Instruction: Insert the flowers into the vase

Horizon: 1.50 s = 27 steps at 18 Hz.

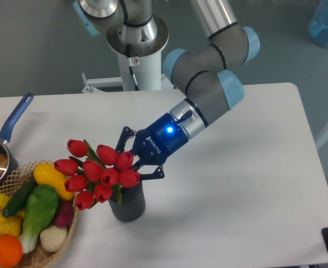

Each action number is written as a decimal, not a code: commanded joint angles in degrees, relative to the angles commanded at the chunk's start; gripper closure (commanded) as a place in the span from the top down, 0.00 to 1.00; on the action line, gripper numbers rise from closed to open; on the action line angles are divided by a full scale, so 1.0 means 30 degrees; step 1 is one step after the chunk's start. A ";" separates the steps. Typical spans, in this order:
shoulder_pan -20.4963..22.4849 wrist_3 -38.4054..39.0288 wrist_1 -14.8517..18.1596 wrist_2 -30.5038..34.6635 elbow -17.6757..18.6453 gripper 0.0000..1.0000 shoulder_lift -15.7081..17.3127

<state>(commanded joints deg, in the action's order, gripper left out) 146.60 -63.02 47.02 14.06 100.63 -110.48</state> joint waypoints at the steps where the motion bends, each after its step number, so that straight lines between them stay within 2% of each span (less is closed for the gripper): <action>1: 0.0029 0.0000 0.0000 0.0262 0.0059 0.53 0.0000; 2: 0.0029 -0.0029 0.0000 0.0583 0.0233 0.63 0.0029; 3: 0.0029 0.0000 0.0000 0.0674 0.0409 0.86 0.0058; 4: 0.0058 0.0000 0.0000 0.0674 0.0585 1.00 0.0088; 12: 0.0585 -0.0146 0.0000 0.1640 0.0967 1.00 0.0293; 18: 0.2253 -0.0117 0.0000 0.2312 0.1142 1.00 0.1316; 20: 0.2810 -0.0117 0.0029 0.3451 0.1201 1.00 0.1901; 23: 0.2959 -0.0117 0.0029 0.6581 0.0998 1.00 0.2693; 25: 0.2813 -0.0146 0.0029 0.8808 0.0821 1.00 0.2900; 27: 0.2754 -0.0146 0.0000 1.0103 0.0850 1.00 0.2900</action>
<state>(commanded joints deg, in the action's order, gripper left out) 154.86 -63.46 47.02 44.37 103.18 -101.78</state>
